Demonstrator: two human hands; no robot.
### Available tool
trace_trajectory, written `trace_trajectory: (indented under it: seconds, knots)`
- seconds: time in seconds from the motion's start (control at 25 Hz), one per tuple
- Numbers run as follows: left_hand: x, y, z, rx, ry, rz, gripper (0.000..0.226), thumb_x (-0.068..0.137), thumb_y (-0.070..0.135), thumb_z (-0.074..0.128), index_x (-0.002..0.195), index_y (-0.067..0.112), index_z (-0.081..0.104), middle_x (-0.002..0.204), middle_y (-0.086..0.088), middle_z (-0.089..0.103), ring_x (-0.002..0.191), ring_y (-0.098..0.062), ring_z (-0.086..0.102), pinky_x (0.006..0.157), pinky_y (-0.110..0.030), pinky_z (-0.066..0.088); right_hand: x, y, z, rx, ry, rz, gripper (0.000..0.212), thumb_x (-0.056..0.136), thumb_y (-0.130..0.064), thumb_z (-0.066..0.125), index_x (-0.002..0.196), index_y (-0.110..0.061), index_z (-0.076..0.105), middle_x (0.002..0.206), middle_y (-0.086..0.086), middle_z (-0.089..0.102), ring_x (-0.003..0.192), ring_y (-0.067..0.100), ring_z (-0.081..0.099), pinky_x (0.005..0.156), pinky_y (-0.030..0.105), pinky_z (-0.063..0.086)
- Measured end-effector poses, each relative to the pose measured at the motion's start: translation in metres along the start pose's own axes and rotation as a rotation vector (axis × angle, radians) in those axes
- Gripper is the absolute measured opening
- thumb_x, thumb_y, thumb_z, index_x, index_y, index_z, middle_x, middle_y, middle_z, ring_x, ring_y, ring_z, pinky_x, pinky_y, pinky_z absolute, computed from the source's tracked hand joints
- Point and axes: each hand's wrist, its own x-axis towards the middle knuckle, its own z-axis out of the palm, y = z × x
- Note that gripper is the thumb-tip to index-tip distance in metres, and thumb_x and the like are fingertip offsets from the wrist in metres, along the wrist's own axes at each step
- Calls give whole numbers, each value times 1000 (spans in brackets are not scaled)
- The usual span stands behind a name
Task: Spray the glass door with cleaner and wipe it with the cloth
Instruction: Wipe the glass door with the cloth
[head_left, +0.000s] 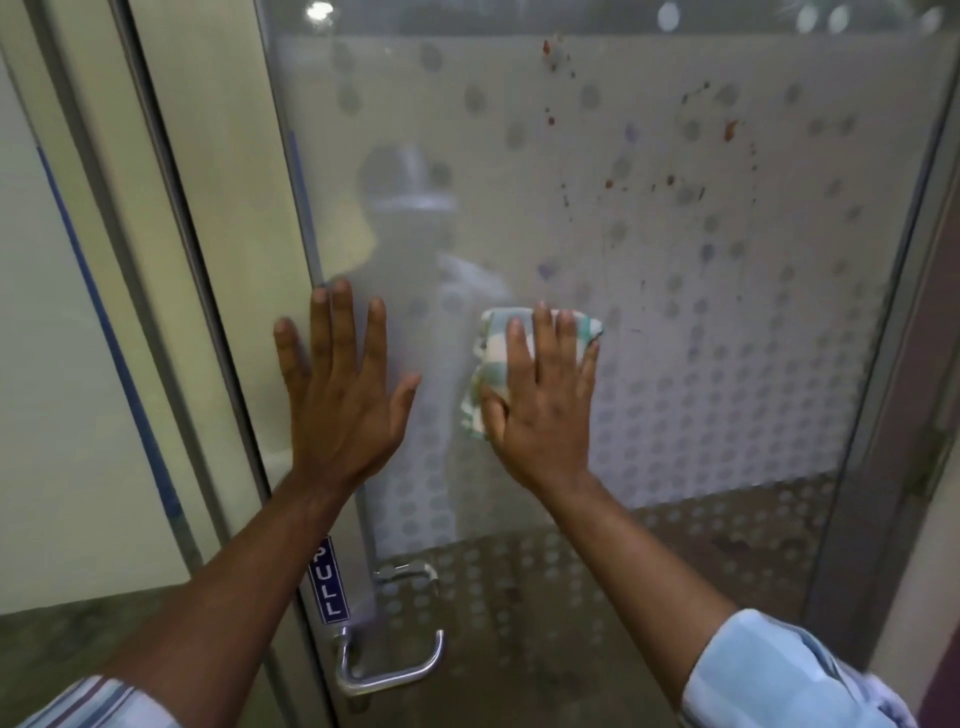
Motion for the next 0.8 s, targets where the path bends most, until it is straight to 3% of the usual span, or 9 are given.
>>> trace_trajectory:
  seconds: [0.08,0.16,0.28,0.36,0.44,0.56,0.68,0.8]
  knots:
    - [0,5,1,4,11,-21,86,110,61,36,171,7,12,178,-29,6,166,-47,6,131,-72,7,-28,4,0,0,-76,-167,78,95,-38,66,162,-9,39,173,20,26,162,45,19,125,73,19]
    - [2,9,0,9,30,-7,87,109,62,35,171,6,10,178,-28,5,167,-46,5,133,-68,3,-49,29,-3,-17,-82,-174,79,93,-35,70,161,-9,41,171,22,29,161,44,22,124,72,23]
    - [15,16,-4,6,53,26,89,109,63,33,171,4,8,179,-25,4,167,-43,2,134,-61,-5,-18,67,-11,-34,-9,20,73,93,-31,64,159,-6,43,166,26,36,157,47,29,123,73,25]
    - [26,23,-7,-4,67,44,89,110,62,35,171,2,10,179,-25,6,167,-42,3,135,-60,-2,37,74,-20,-16,73,182,69,99,-37,53,159,-5,40,167,25,36,158,45,28,124,71,24]
    - [35,31,-8,11,89,73,87,111,61,35,170,2,13,178,-26,10,167,-43,8,135,-62,5,89,61,-27,1,105,205,72,102,-44,48,162,-8,34,170,21,32,160,42,23,127,69,19]
    - [57,39,-10,19,114,85,84,112,59,36,170,1,15,178,-27,12,167,-43,11,135,-62,10,112,35,-30,-45,68,-19,78,98,-45,53,165,-10,31,173,19,26,162,41,18,129,68,12]
    - [79,38,-12,38,118,69,83,112,55,39,170,2,14,178,-26,10,167,-42,8,136,-61,8,79,40,-29,-58,8,-260,79,95,-40,62,163,-10,36,173,17,29,163,39,20,128,68,15]
    - [87,39,-13,29,149,49,79,111,52,40,170,3,18,179,-24,12,167,-42,10,135,-61,12,62,69,-32,-83,14,-278,82,87,-36,66,161,-10,41,171,18,33,161,39,25,127,67,21]
